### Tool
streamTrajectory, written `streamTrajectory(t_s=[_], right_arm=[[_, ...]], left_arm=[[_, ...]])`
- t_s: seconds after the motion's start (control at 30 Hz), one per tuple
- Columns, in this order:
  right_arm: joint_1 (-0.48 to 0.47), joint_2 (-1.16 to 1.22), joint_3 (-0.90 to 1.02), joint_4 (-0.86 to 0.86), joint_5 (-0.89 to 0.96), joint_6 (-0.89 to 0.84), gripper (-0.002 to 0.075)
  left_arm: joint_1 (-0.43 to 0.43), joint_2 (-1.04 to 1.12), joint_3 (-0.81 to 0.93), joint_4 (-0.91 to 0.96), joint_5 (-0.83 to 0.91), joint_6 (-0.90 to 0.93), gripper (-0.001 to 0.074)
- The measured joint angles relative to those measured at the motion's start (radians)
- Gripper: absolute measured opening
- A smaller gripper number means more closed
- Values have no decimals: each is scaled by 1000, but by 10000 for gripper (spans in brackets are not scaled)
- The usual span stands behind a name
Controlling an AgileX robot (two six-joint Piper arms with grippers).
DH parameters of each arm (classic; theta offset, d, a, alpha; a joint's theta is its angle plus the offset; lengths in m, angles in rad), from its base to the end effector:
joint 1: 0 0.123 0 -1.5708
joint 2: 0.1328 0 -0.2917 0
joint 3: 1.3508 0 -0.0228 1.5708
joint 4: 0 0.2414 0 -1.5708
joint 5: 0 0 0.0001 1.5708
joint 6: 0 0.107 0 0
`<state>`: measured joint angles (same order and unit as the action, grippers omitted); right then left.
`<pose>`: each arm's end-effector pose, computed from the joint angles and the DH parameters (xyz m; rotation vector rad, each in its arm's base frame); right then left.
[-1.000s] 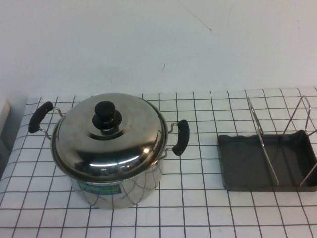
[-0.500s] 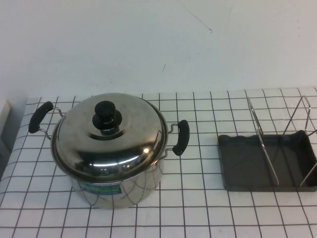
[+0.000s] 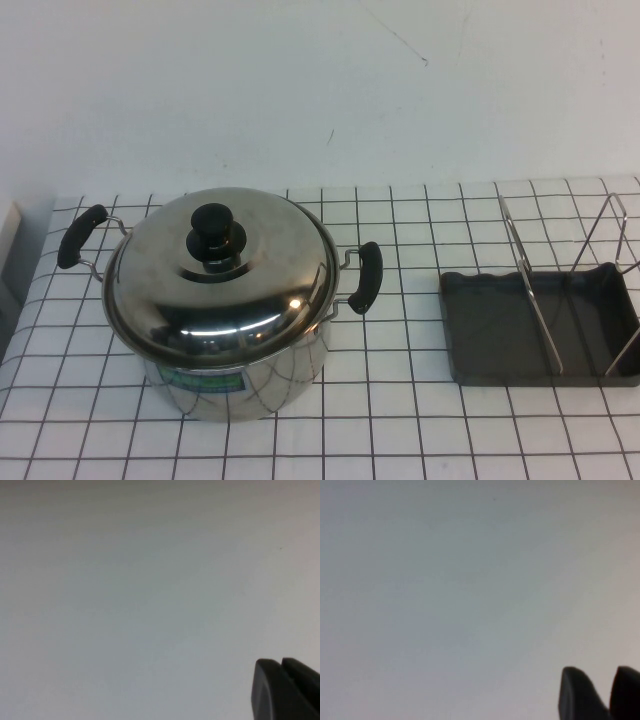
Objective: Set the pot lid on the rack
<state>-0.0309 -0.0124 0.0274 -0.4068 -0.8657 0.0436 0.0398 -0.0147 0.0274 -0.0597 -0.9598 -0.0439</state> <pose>0.0144 0.0318 0.2778 -0.3592 0.6377 -0.1446 0.0039 0.0054 0.2898 -0.0793 0.5335 -0.0243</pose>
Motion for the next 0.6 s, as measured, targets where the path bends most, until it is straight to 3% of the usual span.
streamTrajectory(t_s=[0.33,0.6], right_arm=[[0,0,0,14,-107,0,154],[0,0,0,28,-130,-2,154]], left_arm=[[0,0,0,-9,235,-7,-3],[0,0,0,-3,374,-152,-3]])
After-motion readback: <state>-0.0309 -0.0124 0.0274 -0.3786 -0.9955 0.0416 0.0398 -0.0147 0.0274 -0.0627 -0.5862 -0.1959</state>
